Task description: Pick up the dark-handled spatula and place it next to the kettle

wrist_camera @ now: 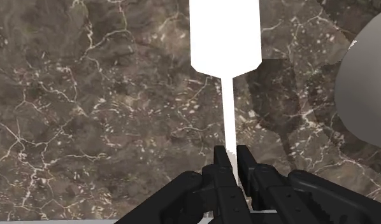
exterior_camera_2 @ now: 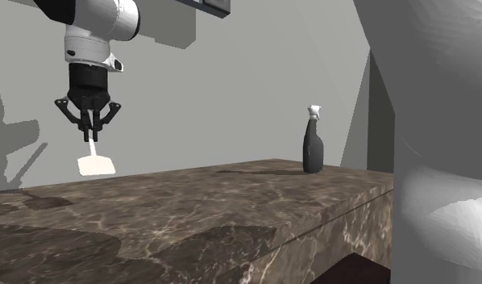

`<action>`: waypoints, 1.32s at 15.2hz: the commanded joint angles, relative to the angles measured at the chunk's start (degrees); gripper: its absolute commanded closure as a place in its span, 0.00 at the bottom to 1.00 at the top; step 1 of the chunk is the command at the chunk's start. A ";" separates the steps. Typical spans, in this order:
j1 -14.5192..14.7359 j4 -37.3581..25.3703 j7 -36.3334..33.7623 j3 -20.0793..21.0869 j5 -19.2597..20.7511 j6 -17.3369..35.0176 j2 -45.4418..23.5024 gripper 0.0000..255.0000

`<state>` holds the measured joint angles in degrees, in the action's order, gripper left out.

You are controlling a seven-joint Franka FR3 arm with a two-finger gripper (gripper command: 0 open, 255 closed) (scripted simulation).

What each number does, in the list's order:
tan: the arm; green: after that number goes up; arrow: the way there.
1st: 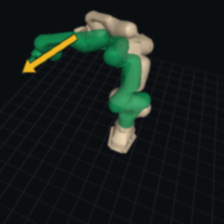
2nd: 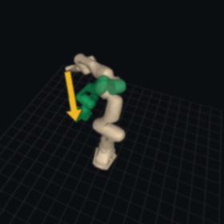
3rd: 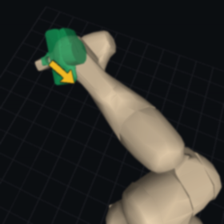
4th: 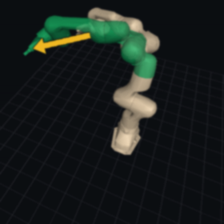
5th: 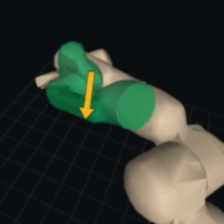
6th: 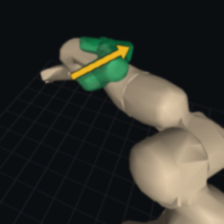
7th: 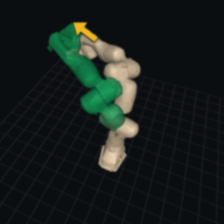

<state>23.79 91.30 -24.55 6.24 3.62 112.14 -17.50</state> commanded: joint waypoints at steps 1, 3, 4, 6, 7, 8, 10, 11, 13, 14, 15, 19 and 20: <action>0.03 1.01 -0.11 -0.01 0.07 1.39 -0.35 1.00; 0.02 2.12 -0.18 -0.03 0.14 2.81 -0.65 1.00; 0.02 2.66 -0.22 -0.05 0.18 3.51 -0.82 1.00; 0.02 3.68 -0.29 -0.07 0.25 4.90 -1.20 1.00; 0.02 4.16 -0.33 -0.09 0.29 5.59 -1.41 1.00; 0.02 4.64 -0.38 -0.10 0.34 6.28 -1.62 1.00; 0.03 5.54 -0.46 -0.14 0.43 7.64 -2.09 1.00; 0.04 5.96 -0.50 -0.15 0.48 8.31 -2.33 1.00; 0.05 6.78 -0.60 -0.19 0.58 9.65 -2.86 1.00; 0.06 7.16 -0.64 -0.21 0.63 10.31 -3.14 1.00; 0.07 7.54 -0.69 -0.23 0.69 10.97 -3.43 1.00; 0.11 8.88 -0.89 -0.33 0.92 13.57 -4.69 1.00; 0.13 9.31 -0.97 -0.37 1.01 14.48 -5.17 1.00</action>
<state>23.93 100.38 -25.49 5.92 4.55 125.88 -22.19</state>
